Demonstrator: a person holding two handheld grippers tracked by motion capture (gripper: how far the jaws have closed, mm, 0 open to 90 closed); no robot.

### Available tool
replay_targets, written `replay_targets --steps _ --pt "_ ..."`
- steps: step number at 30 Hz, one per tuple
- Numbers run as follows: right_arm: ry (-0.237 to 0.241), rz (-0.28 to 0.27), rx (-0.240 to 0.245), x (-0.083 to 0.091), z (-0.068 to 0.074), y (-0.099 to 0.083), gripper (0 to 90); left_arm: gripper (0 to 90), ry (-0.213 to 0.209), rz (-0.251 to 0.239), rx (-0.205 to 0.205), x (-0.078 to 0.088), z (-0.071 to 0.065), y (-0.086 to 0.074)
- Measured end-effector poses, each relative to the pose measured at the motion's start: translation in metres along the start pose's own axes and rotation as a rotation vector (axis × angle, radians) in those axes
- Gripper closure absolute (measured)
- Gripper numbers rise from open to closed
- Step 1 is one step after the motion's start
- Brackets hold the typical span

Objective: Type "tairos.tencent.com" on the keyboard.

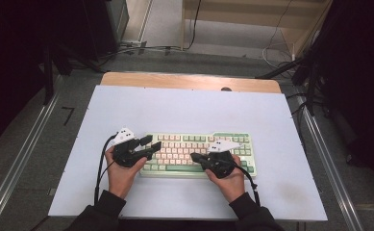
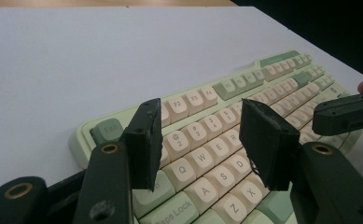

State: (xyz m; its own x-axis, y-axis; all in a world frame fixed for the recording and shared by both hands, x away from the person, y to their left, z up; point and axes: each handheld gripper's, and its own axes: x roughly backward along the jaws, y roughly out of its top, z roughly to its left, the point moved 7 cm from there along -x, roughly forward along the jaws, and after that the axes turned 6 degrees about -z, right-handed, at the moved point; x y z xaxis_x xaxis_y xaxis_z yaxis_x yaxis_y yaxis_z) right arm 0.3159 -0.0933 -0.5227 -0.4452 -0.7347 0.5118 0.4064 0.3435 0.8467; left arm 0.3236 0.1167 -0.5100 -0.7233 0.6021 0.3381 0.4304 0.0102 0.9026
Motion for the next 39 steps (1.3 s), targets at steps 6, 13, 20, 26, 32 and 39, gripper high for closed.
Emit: replay_targets --steps 6,13,20,26,32,39 --pt "-0.015 0.029 0.027 -0.007 0.002 -0.003 87.7 50.4 0.002 0.003 0.001 0.0 0.0 -0.001" --pt "-0.019 0.054 0.042 -0.012 0.004 -0.006 87.8 50.5 0.001 0.002 0.001 0.0 0.0 -0.001" --pt "-0.02 0.064 0.044 -0.014 0.004 -0.007 87.8 50.6 0.001 0.001 0.002 0.0 0.001 -0.001" --pt "-0.02 0.068 0.046 -0.014 0.005 -0.007 87.7 50.6 0.001 0.001 0.002 0.0 0.001 -0.001" --pt "-0.022 0.071 0.049 -0.015 0.004 -0.008 87.8 50.6 0.001 0.0 0.003 0.0 0.001 0.0" --pt "-0.022 0.071 0.048 -0.015 0.005 -0.008 87.8 50.6 0.0 0.0 0.003 0.0 0.001 -0.001"
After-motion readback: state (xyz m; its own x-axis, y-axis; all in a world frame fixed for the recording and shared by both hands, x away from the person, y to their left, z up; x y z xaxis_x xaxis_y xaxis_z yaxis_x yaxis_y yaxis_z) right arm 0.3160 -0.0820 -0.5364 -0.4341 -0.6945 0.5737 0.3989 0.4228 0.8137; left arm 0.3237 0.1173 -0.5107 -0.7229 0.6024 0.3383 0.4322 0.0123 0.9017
